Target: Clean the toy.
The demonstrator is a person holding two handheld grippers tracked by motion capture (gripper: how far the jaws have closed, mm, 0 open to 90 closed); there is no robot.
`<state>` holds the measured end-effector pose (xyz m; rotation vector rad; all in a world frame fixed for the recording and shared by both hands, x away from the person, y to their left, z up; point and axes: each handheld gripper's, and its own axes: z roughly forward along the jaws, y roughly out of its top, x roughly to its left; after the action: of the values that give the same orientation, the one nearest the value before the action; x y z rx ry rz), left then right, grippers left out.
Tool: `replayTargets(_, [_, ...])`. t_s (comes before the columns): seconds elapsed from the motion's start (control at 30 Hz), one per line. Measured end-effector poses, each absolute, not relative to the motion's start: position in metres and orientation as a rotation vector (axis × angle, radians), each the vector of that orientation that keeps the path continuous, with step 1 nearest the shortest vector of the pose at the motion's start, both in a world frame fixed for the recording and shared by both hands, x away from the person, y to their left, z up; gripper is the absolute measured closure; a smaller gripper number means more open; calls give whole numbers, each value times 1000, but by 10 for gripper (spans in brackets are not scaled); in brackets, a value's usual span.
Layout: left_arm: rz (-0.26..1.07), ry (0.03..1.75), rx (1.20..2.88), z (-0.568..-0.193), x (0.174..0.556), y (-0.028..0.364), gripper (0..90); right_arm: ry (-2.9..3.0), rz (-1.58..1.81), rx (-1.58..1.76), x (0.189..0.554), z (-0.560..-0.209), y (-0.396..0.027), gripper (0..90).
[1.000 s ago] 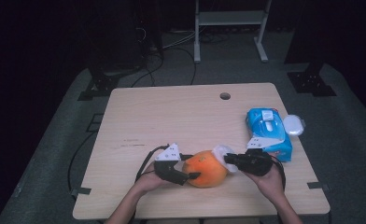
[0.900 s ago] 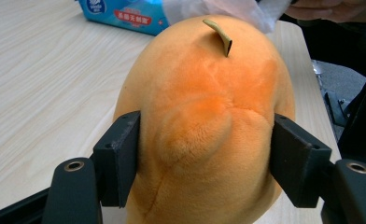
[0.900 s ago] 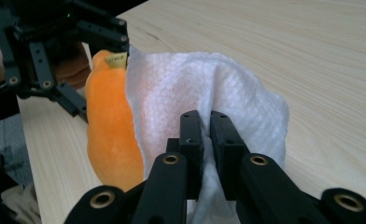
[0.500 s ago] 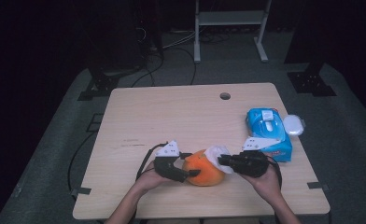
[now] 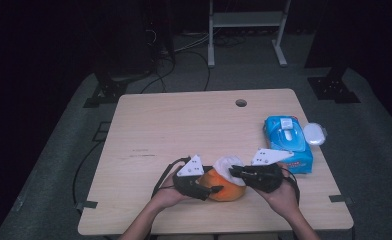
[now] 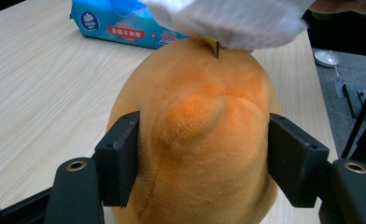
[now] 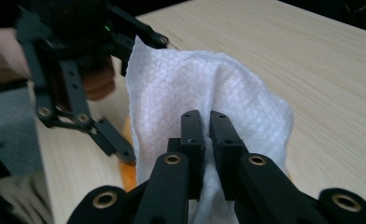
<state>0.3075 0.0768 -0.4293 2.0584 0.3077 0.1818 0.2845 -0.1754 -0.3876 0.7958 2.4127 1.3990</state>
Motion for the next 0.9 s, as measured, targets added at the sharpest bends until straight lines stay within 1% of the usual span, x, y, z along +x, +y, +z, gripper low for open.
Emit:
replayTargets(0.1, [198,305,2057,-427,306,76,329,2393,1329,845,290,-393,-183,847])
replayTargets(0.17, [212,295,2057,-424,304,73,332,2383,1367,872,289,-392,-187,847])
replayTargets(0.27, [216,295,2049,-423,303,70,344,2382,1415,826,284,-385,-182,846])
replayTargets(0.3, [222,285,2048,-421,301,69,345,2396,1446,764,278,-378,-172,846])
replayTargets(0.37, [237,270,2054,-418,299,69,348,2402,1403,708,275,-375,-163,846])
replayTargets(0.5, [231,279,2046,-419,300,70,352,2379,1318,783,283,-384,-173,847])
replayTargets(0.57, [227,278,2041,-419,300,68,355,2378,1363,854,287,-387,-182,847])
replayTargets(0.67, [224,282,2032,-417,300,67,355,2372,1433,797,280,-378,-178,846])
replayTargets(0.73, [229,274,2035,-416,299,67,352,2388,1413,746,275,-374,-168,846])
replayTargets(0.8, [243,262,2036,-419,299,68,310,2404,1370,736,277,-379,-164,845])
replayTargets(0.9, [215,275,2026,-425,305,69,157,2420,1352,785,283,-392,-170,846])
